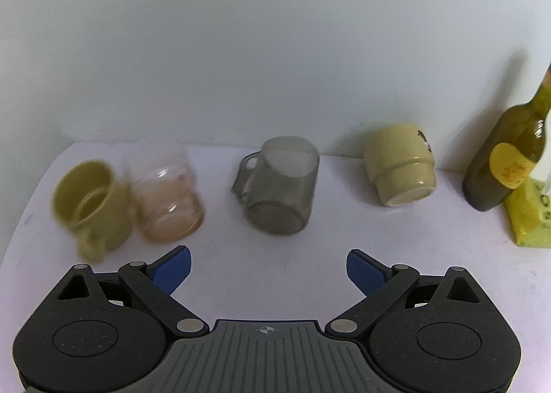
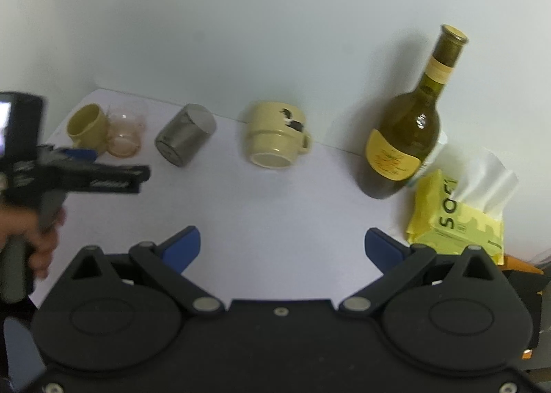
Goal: Flip cup upright
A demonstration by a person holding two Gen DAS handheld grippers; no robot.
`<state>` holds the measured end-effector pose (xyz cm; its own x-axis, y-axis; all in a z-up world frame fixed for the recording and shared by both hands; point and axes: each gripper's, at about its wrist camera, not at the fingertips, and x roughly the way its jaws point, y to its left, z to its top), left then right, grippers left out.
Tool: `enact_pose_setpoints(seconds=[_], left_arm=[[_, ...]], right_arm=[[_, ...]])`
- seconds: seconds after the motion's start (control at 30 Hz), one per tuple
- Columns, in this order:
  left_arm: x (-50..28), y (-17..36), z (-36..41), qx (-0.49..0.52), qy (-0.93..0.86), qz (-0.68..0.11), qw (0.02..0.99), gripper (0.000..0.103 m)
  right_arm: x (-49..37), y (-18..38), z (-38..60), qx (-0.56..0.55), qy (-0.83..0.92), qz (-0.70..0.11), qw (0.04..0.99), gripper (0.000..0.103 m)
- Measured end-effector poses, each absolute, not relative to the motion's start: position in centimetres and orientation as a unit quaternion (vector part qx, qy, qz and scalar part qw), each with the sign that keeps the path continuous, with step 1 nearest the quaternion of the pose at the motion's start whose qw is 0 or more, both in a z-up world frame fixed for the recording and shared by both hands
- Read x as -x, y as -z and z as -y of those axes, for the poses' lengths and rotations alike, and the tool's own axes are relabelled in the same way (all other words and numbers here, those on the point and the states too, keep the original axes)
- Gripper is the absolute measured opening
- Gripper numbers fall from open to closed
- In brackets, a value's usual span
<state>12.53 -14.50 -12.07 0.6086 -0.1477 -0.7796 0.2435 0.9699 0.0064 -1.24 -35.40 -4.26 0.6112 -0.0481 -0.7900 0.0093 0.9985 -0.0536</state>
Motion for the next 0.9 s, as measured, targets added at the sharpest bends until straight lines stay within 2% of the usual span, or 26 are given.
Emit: enact_pose_setpoints(seconds=[0.3, 0.53, 0.9], left_arm=[[-18.0, 16.3, 17.1, -0.109, 0.095, -0.438, 0.887, 0.091], [-18.7, 16.8, 17.4, -0.103, 0.100, -0.453, 0.880, 0.062], [-14.9, 17.1, 16.2, -0.095, 0.078, -0.467, 0.876, 0.061]], right_arm=[[1.3, 4.2, 36.1, 0.033, 0.024, -0.442, 0.896, 0.103], [1.5, 4.2, 35.7, 0.034, 0.022, -0.444, 0.895, 0.103], [1.9, 3.5, 34.6, 0.026, 0.023, -0.431, 0.901, 0.103]])
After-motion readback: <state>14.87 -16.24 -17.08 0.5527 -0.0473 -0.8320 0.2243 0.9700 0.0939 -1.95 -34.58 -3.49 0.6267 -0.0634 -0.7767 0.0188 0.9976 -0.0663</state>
